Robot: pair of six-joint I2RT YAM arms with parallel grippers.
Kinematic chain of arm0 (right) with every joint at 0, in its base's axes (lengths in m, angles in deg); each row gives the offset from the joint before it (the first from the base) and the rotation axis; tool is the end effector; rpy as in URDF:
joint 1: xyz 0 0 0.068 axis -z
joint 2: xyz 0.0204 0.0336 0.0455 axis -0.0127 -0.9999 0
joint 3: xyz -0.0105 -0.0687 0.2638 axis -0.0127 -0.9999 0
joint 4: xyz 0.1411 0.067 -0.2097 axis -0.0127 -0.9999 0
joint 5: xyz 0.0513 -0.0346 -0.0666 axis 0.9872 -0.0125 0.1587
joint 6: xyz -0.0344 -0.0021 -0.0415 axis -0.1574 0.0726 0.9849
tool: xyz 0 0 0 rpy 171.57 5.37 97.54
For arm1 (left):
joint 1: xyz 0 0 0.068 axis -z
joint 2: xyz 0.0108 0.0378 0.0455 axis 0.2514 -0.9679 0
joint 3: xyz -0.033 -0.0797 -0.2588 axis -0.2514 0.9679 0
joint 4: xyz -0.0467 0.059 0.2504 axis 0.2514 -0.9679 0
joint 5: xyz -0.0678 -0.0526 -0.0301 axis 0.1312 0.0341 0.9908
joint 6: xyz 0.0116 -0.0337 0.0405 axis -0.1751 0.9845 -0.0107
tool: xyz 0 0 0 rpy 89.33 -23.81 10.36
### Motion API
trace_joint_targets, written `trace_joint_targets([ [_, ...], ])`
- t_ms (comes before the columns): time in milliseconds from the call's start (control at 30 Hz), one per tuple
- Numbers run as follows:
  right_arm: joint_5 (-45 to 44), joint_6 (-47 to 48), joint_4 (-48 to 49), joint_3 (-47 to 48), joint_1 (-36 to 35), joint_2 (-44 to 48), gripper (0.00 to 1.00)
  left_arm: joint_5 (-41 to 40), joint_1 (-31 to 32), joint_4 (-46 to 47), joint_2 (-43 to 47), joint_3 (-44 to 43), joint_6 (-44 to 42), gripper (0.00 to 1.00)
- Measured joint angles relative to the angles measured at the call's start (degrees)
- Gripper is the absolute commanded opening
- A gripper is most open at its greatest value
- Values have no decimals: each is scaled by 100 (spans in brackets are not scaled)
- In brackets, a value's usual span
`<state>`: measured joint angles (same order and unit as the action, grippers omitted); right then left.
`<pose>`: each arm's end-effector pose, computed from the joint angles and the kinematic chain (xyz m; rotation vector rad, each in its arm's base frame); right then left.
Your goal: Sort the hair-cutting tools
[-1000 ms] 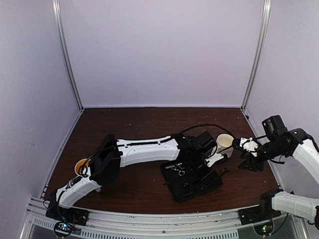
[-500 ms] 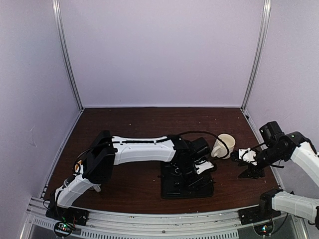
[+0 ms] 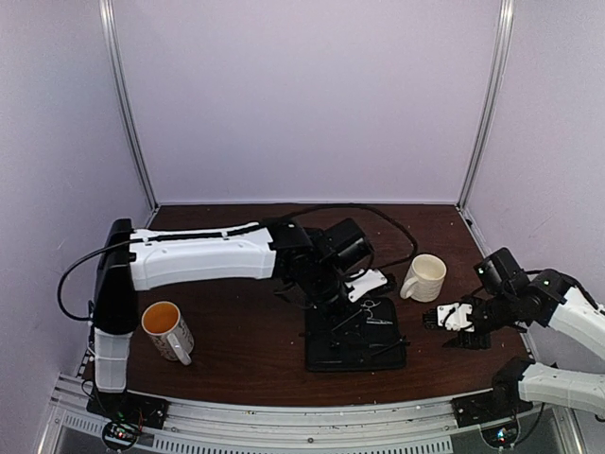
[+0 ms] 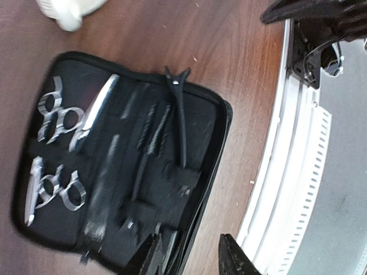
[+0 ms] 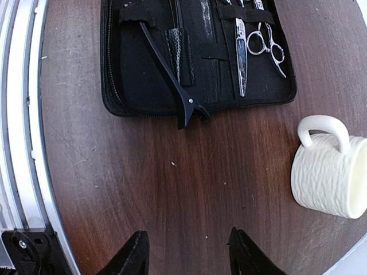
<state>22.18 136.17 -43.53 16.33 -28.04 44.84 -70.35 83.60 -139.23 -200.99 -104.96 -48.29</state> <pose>0.1078 0.0680 0.2192 -1.7907 1.8930 0.2542 0.1567 -0.4353 0.2438 1.4834 2.4419 -0.7284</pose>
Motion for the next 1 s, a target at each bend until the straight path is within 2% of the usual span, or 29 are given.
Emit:
trace_joint_targets([
  [67, -109, -175, 149, 39, -221, -175, 44, -129, -105, 101, 496, 444, 11, 37],
  [233, -197, -498, 420, 400, -608, -1292, 37, -525, -446, 398, 1412, 1917, 225, 35],
  [333, -179, -608, 549, 605, -730, -1858, 37, -664, -525, 494, 1692, 2876, 457, 32],
  [533, -57, -704, 678, 927, -782, -2553, 37, -750, -496, 730, 1982, 3989, 916, 30],
  [700, 15, -739, 737, 1110, -872, -3130, 37, -717, -498, 1213, 2380, 4538, 1266, 29],
  [1000, 94, -761, 776, 1231, -1067, -3644, 35, -542, -435, 1711, 2288, 4634, 1377, 28],
])
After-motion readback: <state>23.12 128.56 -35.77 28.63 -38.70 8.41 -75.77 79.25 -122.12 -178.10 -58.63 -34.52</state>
